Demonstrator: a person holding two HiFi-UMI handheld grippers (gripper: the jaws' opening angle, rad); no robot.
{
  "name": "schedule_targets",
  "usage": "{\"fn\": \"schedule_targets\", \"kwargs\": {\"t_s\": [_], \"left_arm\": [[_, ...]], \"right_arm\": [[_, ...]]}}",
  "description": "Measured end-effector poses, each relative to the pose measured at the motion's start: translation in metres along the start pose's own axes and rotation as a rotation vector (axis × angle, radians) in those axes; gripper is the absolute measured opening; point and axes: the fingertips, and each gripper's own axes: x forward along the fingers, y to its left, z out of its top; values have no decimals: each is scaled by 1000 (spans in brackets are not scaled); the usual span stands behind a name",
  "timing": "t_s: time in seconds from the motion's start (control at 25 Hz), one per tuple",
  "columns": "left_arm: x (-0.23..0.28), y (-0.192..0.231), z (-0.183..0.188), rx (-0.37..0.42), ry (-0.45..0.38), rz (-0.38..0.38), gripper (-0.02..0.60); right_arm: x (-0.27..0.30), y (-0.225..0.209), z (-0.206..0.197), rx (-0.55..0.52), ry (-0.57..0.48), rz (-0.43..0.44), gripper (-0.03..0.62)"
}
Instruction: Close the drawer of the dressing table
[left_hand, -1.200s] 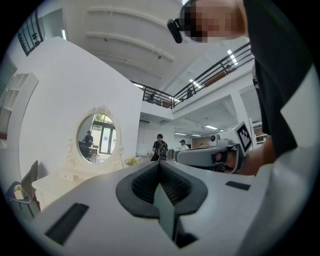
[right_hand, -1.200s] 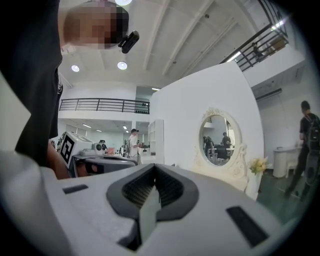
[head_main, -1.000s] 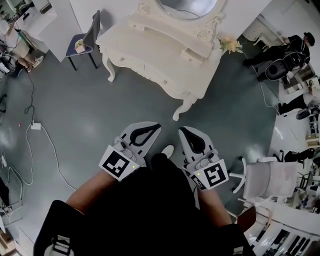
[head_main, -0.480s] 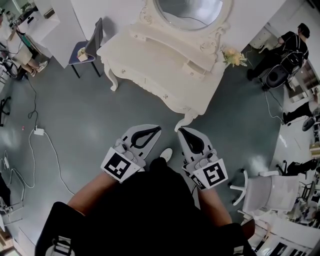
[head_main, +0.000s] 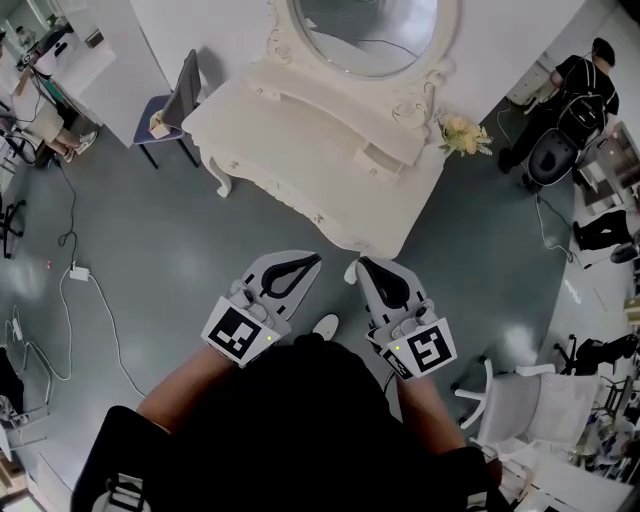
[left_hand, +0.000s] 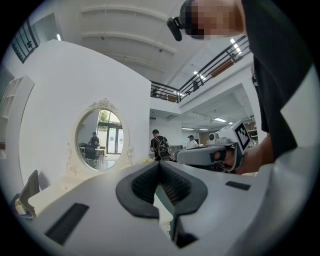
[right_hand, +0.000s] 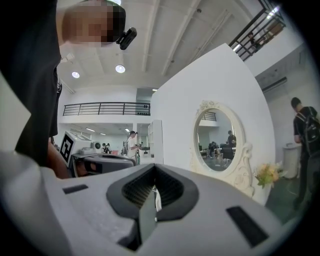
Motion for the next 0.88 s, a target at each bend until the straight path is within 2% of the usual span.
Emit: {"fn": "schedule_targets", "kwargs": {"t_s": [0.48,0.88], "left_arm": [[88,14,7,18,21,23,-6],[140,34,-2,8,27,-36,-6]], "right_arm": [[4,-90,-3,9,-7,20,3],[15,-141,-12,28,12,-39,3]]}}
